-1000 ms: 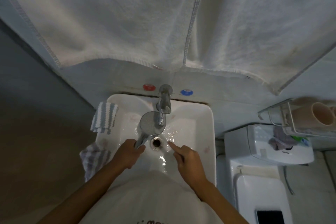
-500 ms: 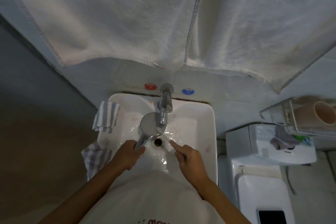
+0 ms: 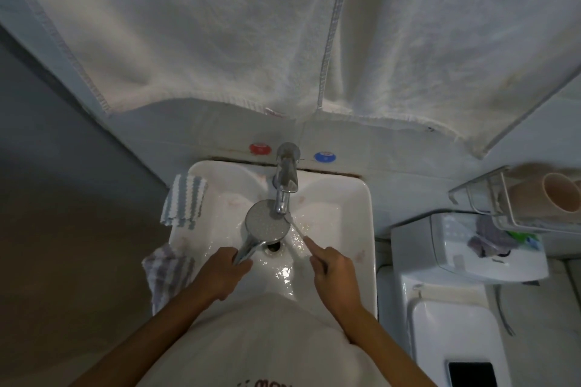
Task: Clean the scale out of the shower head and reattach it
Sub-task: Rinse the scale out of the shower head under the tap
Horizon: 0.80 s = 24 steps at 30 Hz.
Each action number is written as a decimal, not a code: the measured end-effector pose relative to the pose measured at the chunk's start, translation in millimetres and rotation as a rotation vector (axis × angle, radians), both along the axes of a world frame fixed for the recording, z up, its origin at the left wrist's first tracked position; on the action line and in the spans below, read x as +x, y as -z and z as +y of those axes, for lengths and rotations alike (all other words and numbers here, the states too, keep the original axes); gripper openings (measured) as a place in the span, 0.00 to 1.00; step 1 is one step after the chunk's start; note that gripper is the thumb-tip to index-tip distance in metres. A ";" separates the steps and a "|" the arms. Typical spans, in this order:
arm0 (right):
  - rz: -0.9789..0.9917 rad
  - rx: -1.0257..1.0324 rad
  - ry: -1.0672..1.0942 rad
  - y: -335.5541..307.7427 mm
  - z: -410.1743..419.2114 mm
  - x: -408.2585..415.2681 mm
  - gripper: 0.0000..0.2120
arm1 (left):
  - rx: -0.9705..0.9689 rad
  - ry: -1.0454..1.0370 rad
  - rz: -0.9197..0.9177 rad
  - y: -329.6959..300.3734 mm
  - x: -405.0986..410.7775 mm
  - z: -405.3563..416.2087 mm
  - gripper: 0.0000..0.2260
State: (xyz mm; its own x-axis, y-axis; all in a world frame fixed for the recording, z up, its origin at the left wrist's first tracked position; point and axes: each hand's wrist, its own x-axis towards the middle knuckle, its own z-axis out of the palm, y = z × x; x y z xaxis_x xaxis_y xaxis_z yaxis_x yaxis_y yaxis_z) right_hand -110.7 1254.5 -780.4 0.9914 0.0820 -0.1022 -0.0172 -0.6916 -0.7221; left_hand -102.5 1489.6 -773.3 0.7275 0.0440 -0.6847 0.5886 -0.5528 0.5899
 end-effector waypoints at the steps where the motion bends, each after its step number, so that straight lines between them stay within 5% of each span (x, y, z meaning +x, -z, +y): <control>1: 0.002 0.014 -0.029 -0.2 1.1 -1.1 0.23 | 0.006 0.005 -0.005 0.4 -0.2 0.4 0.13; 24: 0.008 0.033 0.000 -0.9 1.2 -2.0 0.23 | 0.051 0.049 -0.028 4.8 -1.2 4.3 0.13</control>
